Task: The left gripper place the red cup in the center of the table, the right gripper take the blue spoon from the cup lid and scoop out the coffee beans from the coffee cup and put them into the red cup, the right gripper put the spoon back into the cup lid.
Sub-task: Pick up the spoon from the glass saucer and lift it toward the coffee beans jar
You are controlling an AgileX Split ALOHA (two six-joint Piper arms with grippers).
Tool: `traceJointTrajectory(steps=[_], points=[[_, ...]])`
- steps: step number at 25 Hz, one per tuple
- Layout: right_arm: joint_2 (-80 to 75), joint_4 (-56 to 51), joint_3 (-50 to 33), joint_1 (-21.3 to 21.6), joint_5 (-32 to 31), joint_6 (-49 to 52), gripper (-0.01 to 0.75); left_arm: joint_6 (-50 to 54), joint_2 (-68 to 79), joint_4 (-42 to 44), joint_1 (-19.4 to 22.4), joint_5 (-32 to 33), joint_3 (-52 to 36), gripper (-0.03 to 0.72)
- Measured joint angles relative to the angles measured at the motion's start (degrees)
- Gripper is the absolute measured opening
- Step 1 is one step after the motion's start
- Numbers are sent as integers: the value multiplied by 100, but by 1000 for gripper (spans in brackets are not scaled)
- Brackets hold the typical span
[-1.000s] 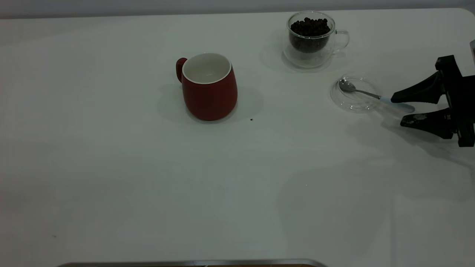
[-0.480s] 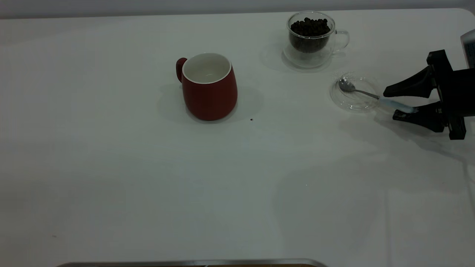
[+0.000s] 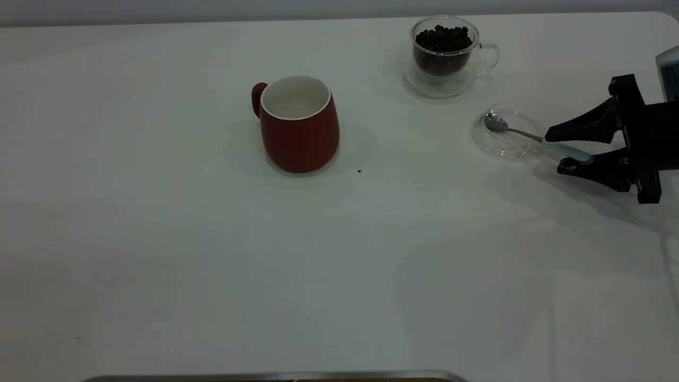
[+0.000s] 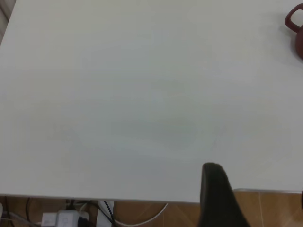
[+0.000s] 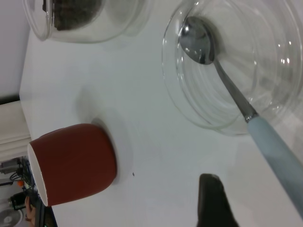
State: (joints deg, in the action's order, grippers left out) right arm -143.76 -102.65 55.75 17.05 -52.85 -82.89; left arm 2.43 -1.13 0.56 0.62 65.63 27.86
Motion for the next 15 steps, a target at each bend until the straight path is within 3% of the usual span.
traceJointTrajectory(steps=[10,15], points=[[0,168,0,0,5,103,465,5,0,0,0,0,0,482],[0,174,0,0,5,103,401,5,0,0,0,0,0,482]])
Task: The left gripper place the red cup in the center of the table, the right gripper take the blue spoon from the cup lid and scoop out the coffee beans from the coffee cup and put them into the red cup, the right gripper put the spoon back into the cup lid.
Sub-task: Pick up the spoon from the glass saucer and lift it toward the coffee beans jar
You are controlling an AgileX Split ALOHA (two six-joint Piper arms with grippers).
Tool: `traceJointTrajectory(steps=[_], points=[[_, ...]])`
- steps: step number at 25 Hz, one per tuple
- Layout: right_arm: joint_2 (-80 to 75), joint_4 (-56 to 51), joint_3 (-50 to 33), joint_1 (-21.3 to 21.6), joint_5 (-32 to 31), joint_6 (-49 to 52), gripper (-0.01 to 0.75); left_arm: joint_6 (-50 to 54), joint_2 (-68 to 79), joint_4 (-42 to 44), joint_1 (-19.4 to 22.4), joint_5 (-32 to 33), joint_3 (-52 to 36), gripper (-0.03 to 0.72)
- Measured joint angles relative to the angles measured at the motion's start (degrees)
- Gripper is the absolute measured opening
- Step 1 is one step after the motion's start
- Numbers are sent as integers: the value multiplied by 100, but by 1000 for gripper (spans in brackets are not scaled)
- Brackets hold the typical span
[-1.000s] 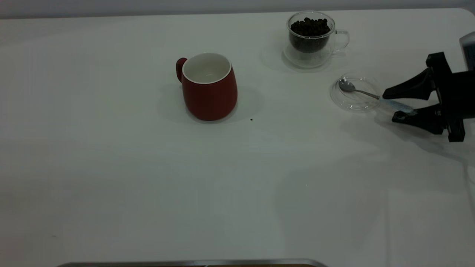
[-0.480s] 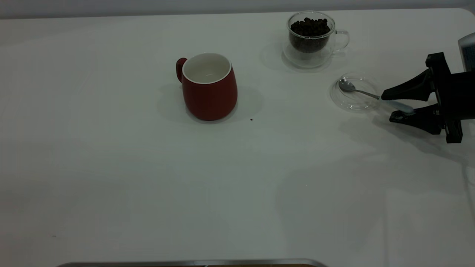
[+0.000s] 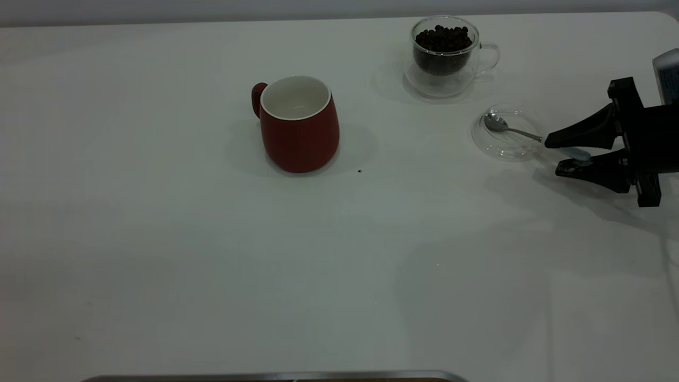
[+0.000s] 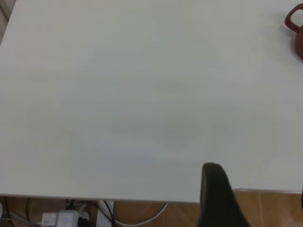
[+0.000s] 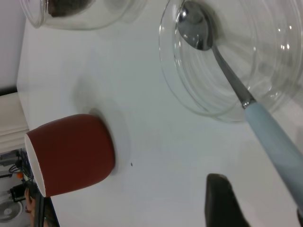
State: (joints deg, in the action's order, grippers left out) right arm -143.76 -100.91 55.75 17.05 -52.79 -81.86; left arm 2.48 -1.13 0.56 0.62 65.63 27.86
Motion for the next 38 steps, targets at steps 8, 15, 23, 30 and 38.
traceJointTrajectory(steps=[8,15,23,30,38], points=[[0,11,0,0,0,0,270,0,0,0,0,0,0,482],[0,15,0,0,0,0,222,7,0,0,0,0,0,482],[0,61,0,0,0,0,220,7,0,0,0,0,0,482],[0,84,0,0,0,0,215,7,0,0,0,0,0,482],[0,111,0,0,-175,0,99,7,0,0,0,0,0,482]])
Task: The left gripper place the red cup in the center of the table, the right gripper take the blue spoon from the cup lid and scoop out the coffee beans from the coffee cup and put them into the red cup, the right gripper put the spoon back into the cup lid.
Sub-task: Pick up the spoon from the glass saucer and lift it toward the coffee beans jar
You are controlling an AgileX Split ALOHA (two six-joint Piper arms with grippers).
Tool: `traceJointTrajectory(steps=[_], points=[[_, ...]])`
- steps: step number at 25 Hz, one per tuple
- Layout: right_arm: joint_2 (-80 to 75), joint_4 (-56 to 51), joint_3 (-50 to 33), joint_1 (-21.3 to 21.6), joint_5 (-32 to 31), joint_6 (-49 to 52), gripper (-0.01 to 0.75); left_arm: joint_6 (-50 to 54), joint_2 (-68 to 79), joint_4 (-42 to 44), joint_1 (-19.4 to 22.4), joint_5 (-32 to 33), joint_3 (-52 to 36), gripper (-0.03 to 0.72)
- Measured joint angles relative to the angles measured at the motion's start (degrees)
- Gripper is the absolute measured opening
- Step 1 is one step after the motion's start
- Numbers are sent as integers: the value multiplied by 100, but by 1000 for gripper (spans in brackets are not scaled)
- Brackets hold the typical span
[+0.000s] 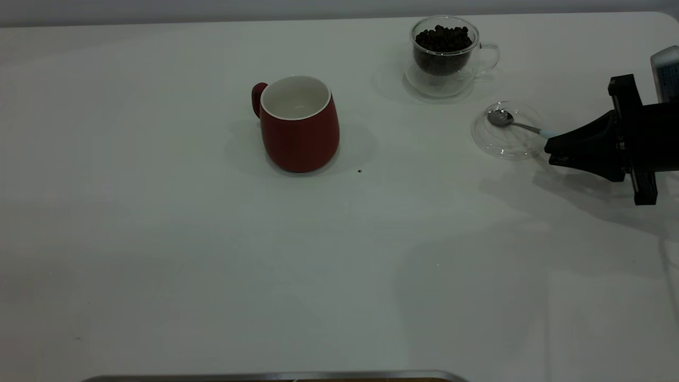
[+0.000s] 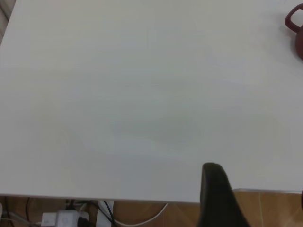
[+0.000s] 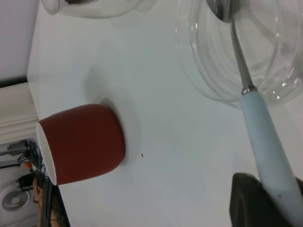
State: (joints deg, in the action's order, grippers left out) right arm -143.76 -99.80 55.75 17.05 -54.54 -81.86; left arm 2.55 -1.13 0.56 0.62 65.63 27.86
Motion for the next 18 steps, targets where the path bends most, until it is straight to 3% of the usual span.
traceJointTrajectory(steps=[18], points=[[388,762,0,0,-199,538,97,-8,0,0,0,0,0,482]])
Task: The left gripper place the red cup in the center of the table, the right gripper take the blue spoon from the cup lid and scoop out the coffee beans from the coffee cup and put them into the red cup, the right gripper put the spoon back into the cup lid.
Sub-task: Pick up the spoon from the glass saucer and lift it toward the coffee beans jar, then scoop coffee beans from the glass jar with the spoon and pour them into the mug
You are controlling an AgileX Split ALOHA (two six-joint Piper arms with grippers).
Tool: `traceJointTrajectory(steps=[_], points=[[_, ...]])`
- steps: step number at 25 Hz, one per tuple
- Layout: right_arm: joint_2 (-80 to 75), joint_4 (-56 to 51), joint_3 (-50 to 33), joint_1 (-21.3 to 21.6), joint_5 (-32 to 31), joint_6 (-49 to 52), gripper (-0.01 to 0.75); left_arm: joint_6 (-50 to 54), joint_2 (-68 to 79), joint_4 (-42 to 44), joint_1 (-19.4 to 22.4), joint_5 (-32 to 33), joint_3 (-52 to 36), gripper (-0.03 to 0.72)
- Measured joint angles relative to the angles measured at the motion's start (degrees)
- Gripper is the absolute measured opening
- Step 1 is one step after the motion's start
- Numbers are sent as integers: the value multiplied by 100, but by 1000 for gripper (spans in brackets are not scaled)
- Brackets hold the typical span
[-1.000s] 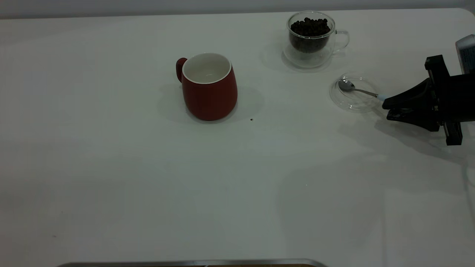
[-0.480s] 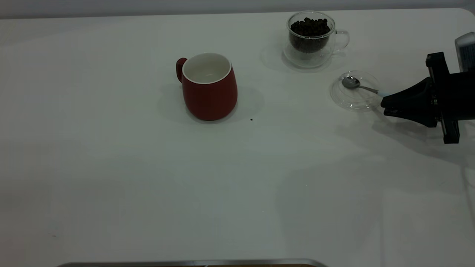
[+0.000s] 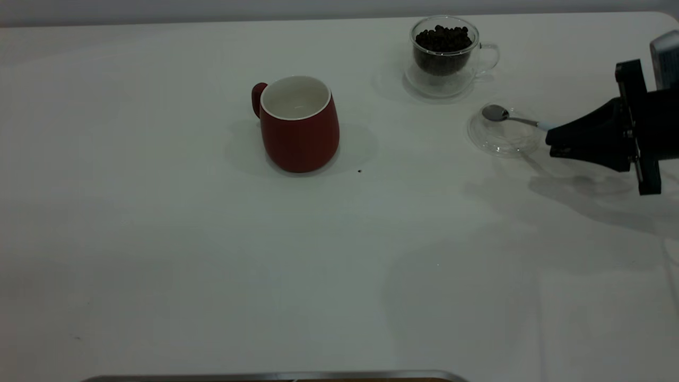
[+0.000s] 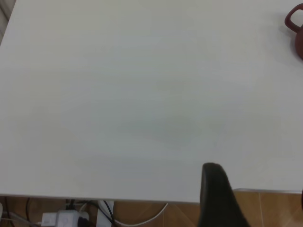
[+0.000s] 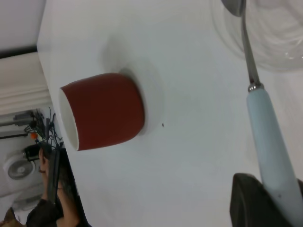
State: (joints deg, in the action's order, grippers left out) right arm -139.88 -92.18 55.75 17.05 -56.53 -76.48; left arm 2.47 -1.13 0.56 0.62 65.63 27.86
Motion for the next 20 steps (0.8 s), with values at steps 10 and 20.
traceJointTrajectory(steps=[10,20], points=[[490,800,0,0,153,632,97,0,0,0,0,0,0,482],[1500,1405,463,-473,490,1654,96,5,0,0,0,0,0,482]])
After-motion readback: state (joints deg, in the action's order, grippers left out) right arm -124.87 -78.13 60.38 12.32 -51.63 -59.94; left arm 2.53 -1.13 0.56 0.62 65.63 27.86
